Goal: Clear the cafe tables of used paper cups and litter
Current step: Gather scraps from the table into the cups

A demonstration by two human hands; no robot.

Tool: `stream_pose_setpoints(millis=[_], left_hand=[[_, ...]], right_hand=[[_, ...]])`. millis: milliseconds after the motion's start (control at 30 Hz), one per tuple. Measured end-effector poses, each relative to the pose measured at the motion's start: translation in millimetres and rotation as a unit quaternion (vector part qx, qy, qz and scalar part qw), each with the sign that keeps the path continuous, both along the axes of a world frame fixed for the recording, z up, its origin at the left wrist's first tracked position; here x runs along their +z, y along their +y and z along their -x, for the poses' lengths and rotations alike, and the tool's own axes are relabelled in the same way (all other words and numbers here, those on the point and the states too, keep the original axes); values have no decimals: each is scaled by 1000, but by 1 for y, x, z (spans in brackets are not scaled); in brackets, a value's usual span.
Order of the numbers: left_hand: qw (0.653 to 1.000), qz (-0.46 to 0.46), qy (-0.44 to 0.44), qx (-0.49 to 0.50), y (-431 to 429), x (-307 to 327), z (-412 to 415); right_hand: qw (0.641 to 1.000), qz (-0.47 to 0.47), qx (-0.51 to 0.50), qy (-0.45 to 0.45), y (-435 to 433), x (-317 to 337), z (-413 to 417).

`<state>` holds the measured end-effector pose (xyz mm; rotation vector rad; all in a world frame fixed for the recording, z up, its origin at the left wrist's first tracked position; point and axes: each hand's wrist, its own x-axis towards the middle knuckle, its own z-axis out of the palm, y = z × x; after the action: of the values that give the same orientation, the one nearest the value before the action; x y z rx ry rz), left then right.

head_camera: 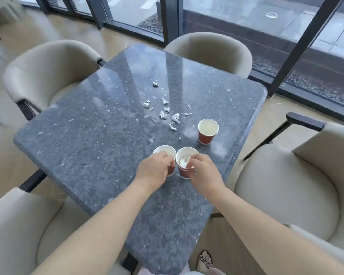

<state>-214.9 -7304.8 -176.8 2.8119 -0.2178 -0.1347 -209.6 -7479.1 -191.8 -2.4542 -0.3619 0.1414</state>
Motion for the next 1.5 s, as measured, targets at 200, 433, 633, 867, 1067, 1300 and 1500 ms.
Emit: stream_pose_setpoints(millis=[200, 433, 633, 867, 1067, 1300, 1500], left_hand=[[1000, -6, 6, 2, 17, -20, -31], [999, 42, 10, 0, 32, -28, -43], [990, 131, -34, 28, 34, -17, -65], [986, 141, -29, 84, 55, -12, -110], [992, 64, 55, 99, 83, -27, -147], [989, 3, 111, 95, 88, -52, -190], [976, -74, 151, 136, 87, -80, -227]], right_hand=[[998, 48, 3, 31, 19, -8, -31], [997, 69, -11, 21, 22, -10, -43], [999, 40, -19, -27, 26, -4, -54], [999, 33, 14, -24, 37, 7, -105], [997, 34, 64, -9, 57, 6, -167], [992, 96, 84, 22, 79, -24, -238], [982, 127, 131, 50, 104, -51, -281]])
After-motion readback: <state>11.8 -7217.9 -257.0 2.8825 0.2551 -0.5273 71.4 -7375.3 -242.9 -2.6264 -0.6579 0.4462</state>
